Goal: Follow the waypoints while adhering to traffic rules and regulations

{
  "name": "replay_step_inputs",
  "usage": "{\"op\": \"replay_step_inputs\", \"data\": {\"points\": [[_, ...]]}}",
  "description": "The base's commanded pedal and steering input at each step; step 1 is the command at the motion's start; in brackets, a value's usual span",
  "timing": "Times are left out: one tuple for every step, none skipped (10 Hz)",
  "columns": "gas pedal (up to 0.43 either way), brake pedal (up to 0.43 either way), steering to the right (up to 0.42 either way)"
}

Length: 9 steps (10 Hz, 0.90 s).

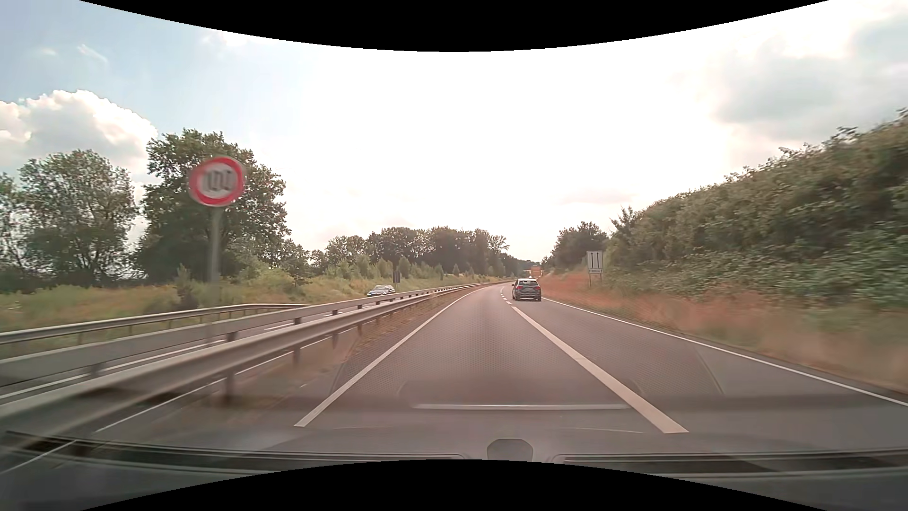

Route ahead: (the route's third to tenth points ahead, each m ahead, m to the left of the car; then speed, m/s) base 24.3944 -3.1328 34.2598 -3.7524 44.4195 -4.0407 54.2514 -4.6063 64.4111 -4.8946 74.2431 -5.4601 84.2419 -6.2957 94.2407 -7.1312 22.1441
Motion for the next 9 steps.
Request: {"op": "replay_step_inputs", "data": {"points": [[0.531,0.000,0.002],[0.531,0.000,0.003],[0.531,0.000,0.003],[0.531,0.000,0.002],[0.531,0.000,0.002],[0.531,0.000,0.003],[0.531,0.000,0.002],[0.531,0.000,0.003],[0.520,0.000,0.003]]}}
